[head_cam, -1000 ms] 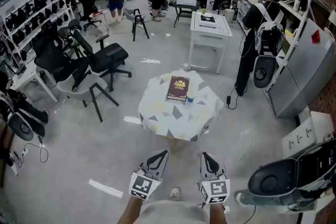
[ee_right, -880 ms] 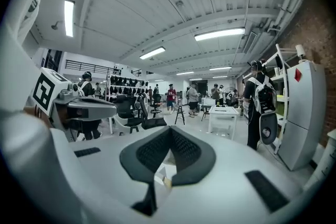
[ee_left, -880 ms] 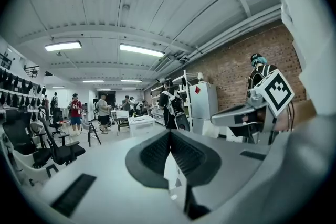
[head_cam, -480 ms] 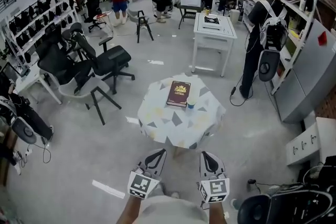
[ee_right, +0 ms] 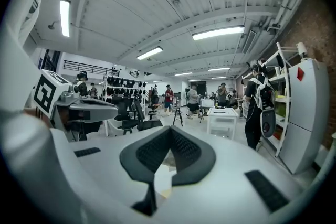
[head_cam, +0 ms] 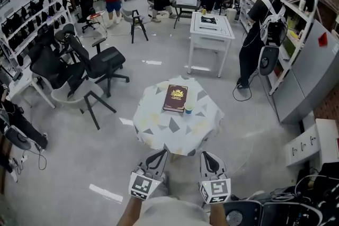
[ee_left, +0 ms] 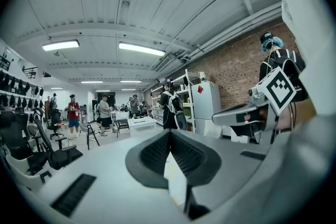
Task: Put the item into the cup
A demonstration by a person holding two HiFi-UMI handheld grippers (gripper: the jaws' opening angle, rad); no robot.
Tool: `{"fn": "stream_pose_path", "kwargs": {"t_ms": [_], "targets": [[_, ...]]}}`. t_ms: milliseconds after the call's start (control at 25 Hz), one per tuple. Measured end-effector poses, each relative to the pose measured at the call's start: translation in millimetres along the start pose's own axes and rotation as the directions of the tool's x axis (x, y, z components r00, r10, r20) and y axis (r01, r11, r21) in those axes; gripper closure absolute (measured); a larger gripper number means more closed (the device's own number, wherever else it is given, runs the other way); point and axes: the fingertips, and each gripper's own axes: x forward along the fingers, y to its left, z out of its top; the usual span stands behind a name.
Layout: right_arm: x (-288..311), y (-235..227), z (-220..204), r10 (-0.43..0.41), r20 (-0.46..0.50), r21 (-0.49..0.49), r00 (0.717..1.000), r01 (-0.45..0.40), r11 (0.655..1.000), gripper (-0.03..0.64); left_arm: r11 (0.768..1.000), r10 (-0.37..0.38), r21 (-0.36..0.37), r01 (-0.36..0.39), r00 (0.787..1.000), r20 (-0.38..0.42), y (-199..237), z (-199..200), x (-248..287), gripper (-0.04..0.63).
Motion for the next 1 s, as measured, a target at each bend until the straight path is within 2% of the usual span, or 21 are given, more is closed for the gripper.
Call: {"fn": "stream_pose_path", "kwargs": {"t_ms": [560,1000], "targets": [[97.4,-8.0,14.0,-0.104,-0.021,0.0,0.994,0.104,0.995,0.612,0.995,-0.102,-0.004,0.102,0.994,0.04,91.0,6.5,69.9,0.583],[171.0,5.0,22.3,-0.131,-0.05,-0.034,0.99,0.13,0.991,0.612,0.99,-0.131,-0.04,0.134,0.99,0.053,161.8,-6.1,106.9,0.583]]}}
